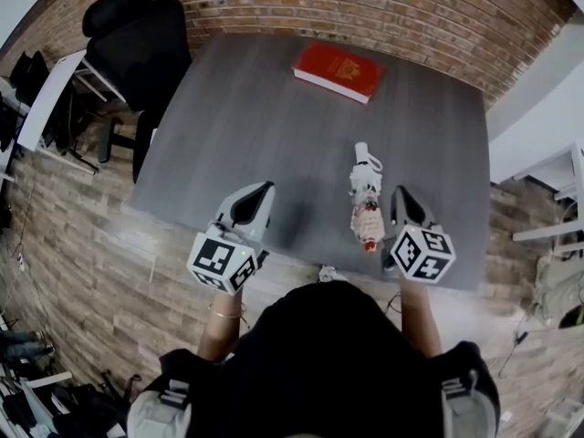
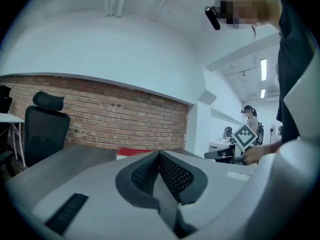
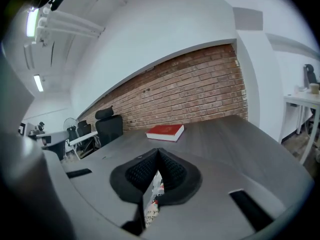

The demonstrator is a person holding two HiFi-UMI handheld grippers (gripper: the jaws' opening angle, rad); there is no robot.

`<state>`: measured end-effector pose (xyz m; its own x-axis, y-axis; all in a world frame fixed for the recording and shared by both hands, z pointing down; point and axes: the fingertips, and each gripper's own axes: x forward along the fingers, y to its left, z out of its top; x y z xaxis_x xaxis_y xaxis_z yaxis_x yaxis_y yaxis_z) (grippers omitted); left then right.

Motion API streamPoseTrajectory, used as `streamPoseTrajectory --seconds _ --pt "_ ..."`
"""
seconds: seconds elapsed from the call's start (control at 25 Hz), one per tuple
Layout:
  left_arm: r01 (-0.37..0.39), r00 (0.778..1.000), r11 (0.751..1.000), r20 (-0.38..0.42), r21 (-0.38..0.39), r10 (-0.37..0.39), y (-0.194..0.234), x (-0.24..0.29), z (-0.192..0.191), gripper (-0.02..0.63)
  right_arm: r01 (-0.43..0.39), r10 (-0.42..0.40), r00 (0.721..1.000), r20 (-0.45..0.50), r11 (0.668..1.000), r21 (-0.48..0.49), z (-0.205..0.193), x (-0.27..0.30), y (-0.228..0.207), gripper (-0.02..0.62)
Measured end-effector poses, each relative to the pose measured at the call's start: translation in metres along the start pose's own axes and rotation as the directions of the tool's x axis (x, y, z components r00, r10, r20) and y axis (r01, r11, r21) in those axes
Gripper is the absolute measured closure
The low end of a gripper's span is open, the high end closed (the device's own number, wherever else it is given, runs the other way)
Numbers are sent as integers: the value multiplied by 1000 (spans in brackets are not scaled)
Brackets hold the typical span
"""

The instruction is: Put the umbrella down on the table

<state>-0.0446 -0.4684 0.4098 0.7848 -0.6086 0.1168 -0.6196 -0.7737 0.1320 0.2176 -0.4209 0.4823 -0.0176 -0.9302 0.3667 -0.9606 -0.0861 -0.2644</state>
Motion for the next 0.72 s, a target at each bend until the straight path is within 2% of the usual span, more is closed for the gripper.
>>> streamPoseTrajectory --seconds 0.2,0.72 --pt "13 1000 1000 -3 -1 -13 -5 3 0 606 18 -18 1000 19 1000 -2 4 -10 -2 600" --pt "-2 1000 1000 -8 -6 2 -4 1 -1 606 -7 7 999 50 1000 -8 12 -11 7 600"
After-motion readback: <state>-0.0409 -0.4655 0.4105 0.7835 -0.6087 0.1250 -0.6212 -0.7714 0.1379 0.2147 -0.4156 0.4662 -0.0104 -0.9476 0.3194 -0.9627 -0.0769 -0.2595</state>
